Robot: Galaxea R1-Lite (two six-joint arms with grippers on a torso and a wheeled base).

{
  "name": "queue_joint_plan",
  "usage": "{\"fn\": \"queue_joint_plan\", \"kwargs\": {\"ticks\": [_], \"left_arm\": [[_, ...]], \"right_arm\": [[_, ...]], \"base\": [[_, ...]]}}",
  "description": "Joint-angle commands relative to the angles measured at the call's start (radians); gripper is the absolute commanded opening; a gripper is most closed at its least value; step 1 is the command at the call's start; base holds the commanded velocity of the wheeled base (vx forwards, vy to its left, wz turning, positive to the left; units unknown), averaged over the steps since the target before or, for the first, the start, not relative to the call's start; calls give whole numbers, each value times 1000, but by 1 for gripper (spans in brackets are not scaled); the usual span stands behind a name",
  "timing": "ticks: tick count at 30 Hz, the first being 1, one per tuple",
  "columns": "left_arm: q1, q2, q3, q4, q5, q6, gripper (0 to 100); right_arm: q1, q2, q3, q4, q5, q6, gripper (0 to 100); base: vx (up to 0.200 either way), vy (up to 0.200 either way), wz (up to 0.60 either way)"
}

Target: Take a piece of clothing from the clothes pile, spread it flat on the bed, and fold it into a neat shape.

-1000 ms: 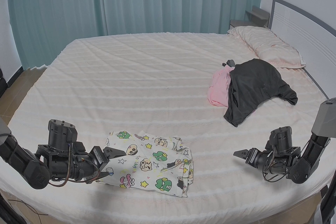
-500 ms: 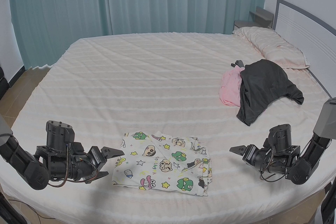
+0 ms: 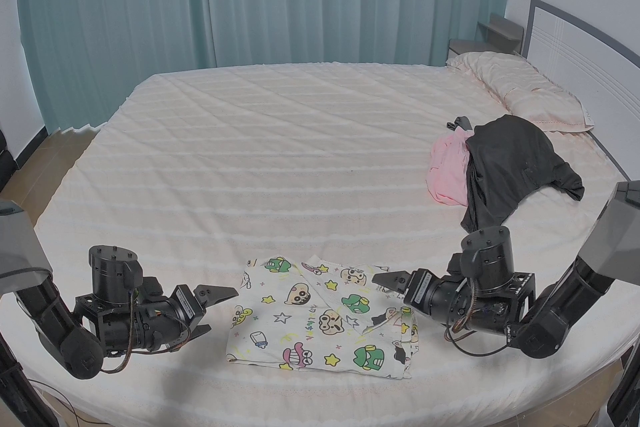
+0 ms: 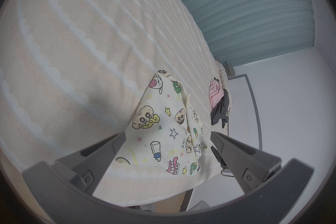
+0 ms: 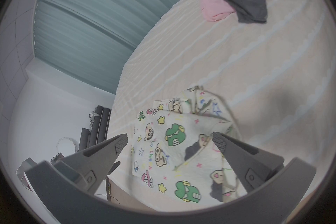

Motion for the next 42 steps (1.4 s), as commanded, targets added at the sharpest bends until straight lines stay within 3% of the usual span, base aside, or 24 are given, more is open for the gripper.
{"fn": "queue_joint_plan", "kwargs": {"ticks": [1, 6, 17, 28, 36, 37, 42], "left_arm": [[0, 39, 29, -26, 2, -2, 100], [0, 49, 29, -29, 2, -2, 100], [-3, 65, 29, -31, 3, 1, 100], [-3, 67, 29, -31, 3, 1, 100], [-3, 67, 31, -31, 3, 2, 100], [-3, 65, 31, -31, 3, 2, 100], [-3, 67, 31, -31, 5, 2, 100]], "right_arm": [[76, 43, -58, 26, 0, 28, 100], [130, 75, -44, 28, -3, 42, 100], [131, 90, -32, 44, -3, 39, 100], [130, 176, -175, 167, -15, 34, 100], [104, 202, -199, 173, -32, 17, 100], [102, 202, -199, 173, -32, 17, 0], [93, 184, -187, 166, -40, 16, 0]], "base": [[0, 0, 0], [0, 0, 0], [0, 0, 0], [0, 0, 0], [0, 0, 0], [0, 0, 0], [0, 0, 0]]}}
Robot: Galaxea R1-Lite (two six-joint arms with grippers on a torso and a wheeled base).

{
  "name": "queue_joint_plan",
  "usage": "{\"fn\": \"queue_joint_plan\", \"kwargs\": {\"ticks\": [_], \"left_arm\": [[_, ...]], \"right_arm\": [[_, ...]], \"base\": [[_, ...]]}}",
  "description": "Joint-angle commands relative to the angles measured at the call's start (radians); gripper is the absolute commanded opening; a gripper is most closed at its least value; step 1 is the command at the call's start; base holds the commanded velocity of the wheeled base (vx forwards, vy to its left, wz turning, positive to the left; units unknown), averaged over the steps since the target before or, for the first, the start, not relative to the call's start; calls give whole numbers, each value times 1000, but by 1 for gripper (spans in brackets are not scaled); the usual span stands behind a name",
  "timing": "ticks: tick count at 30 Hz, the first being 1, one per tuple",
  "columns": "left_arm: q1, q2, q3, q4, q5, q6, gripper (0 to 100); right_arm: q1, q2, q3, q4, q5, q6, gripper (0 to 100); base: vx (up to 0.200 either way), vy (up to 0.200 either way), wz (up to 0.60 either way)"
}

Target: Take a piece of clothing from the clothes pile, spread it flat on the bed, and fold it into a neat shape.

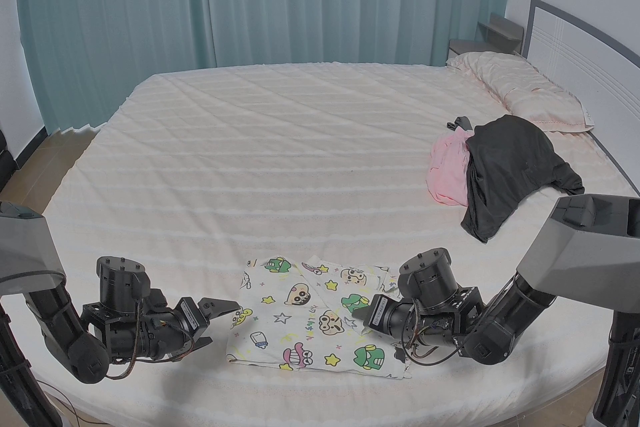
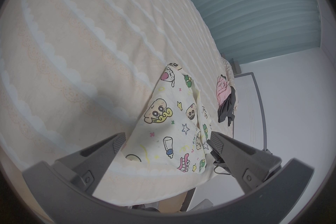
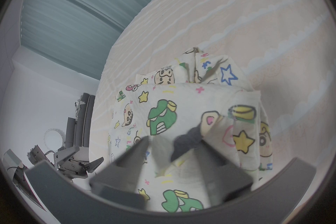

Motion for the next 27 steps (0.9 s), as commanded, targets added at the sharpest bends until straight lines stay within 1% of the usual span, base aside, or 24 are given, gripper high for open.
{"fn": "queue_joint_plan", "kwargs": {"ticks": [1, 5, 7, 9, 14, 17, 21, 27], "left_arm": [[0, 2, 0, 0, 0, 0, 100], [0, 2, 0, 0, 0, 0, 100], [0, 2, 0, 0, 0, 0, 100], [0, 3, 0, 0, 0, 0, 100], [-2, 3, 2, 0, 0, 0, 100], [-2, 5, 2, 0, 0, 0, 100], [-2, 5, 2, 0, 0, 0, 100], [-2, 6, 2, 0, 0, 0, 100]], "right_arm": [[-8, -19, 7, 3, -9, 0, 0], [-14, -35, 10, 6, -15, 0, 0], [-35, -67, 15, 6, -15, -1, 0], [-65, -76, 0, 4, -14, -1, 0], [-181, -71, -94, 18, -4, -7, 0], [-224, -39, -142, 49, 9, -7, 0], [-243, 25, -191, 69, 19, -7, 0], [-244, 87, -215, 73, 26, -7, 0]], "base": [[0, 0, 0], [0, 0, 0], [0, 0, 0], [0, 0, 0], [0, 0, 0], [0, 0, 0], [0, 0, 0], [0, 0, 0]]}}
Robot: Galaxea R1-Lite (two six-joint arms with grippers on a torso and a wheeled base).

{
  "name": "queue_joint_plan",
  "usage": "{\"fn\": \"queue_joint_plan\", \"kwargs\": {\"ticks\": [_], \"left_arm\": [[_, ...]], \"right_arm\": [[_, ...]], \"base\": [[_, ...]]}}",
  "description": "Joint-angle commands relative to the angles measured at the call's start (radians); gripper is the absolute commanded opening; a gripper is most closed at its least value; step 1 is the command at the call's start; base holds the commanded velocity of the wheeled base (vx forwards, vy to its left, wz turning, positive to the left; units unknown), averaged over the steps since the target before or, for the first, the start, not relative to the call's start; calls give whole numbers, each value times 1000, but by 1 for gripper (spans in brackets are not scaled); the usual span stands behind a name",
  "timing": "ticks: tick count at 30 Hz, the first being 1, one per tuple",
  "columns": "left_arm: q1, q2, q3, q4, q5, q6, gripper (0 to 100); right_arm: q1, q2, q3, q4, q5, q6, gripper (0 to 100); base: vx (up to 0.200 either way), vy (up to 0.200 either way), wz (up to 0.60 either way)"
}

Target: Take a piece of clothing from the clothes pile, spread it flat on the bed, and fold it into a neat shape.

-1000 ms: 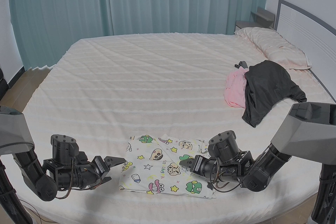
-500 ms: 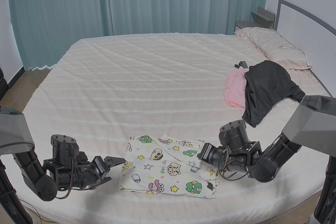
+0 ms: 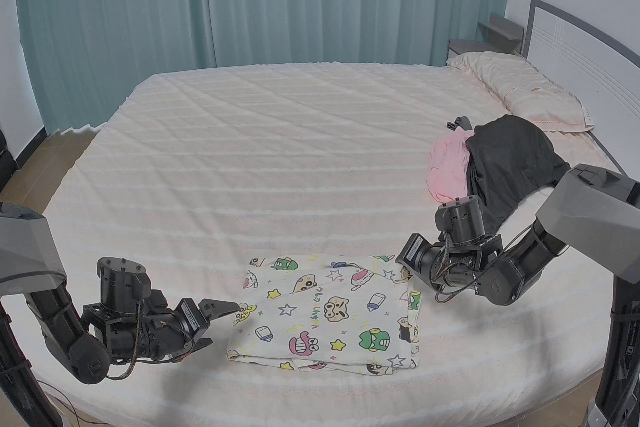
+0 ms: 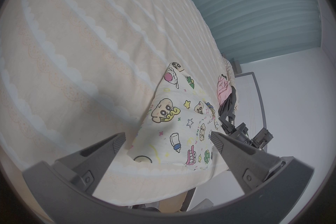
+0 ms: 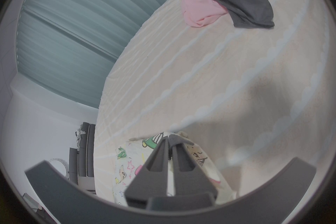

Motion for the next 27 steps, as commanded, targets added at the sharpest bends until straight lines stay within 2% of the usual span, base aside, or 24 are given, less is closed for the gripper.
{"fn": "queue_joint_plan", "kwargs": {"ticks": [1, 8, 13, 23, 27], "left_arm": [[0, 2, 0, 0, 1, -1, 100], [0, 8, 0, 0, 0, -1, 100], [0, 8, 0, 0, 0, -1, 100], [0, 9, 0, 0, 0, -1, 100], [0, 9, 0, 0, 0, -1, 100]], "right_arm": [[-9, 61, -19, 0, 1, 0, 100], [-59, 21, -19, -11, 1, 11, 100], [-62, -34, -4, -11, 1, 14, 100], [68, -17, -4, -8, 0, 11, 100], [85, -7, -54, 5, 0, 6, 100]], "base": [[0, 0, 0], [0, 0, 0], [0, 0, 0], [0, 0, 0], [0, 0, 0]]}}
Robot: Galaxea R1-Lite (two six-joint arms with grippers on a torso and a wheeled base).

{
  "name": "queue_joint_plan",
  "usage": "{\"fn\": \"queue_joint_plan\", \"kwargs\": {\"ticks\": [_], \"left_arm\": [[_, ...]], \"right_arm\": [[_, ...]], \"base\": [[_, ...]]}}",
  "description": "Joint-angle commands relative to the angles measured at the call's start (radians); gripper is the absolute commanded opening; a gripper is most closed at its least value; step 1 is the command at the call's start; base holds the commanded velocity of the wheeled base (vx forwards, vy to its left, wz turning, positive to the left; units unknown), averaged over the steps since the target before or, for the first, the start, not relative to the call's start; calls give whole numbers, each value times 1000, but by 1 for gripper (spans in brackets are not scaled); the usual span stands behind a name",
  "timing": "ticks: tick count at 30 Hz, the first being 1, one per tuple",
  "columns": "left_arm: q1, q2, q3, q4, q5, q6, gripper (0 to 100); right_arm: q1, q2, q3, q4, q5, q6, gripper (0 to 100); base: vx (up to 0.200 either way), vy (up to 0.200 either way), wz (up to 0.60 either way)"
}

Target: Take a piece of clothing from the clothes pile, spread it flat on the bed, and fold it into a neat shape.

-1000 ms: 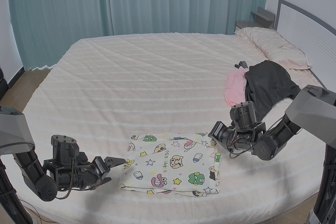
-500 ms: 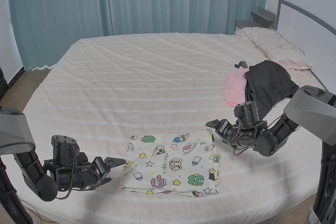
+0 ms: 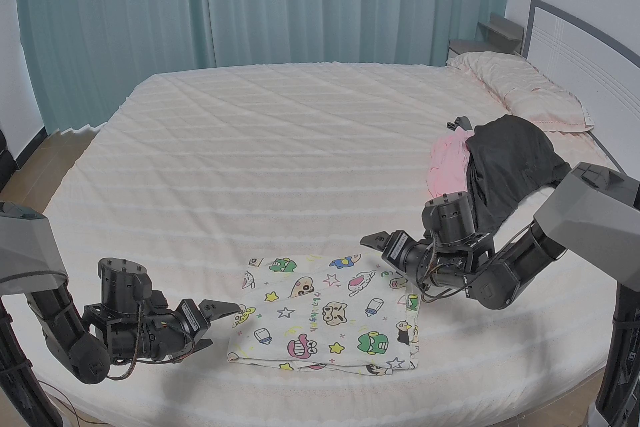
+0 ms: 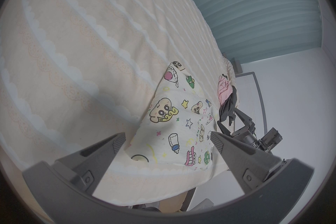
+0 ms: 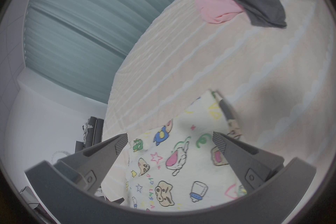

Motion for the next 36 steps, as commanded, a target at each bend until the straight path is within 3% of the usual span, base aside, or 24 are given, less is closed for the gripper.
{"fn": "queue_joint_plan", "kwargs": {"ticks": [1, 6, 15, 23, 32, 36], "left_arm": [[0, 3, 0, 0, 0, 1, 100], [0, 4, 0, 0, 0, 1, 100], [0, 10, -2, -2, 1, 1, 100], [0, 10, 3, -2, 1, 13, 100], [0, 10, 5, -2, 1, 13, 100], [0, 10, 5, -2, 1, 13, 100]], "right_arm": [[26, 40, -70, 33, 3, -5, 100], [16, 127, -161, 92, 1, -5, 100], [-113, 127, -169, 75, 0, -3, 100], [-92, -58, 6, 29, 1, -30, 100], [-21, -150, 396, -97, 9, -220, 100], [13, -152, 468, -129, 10, -238, 100]], "base": [[0, 0, 0], [0, 0, 0], [0, 0, 0], [0, 0, 0], [0, 0, 0], [0, 0, 0]]}}
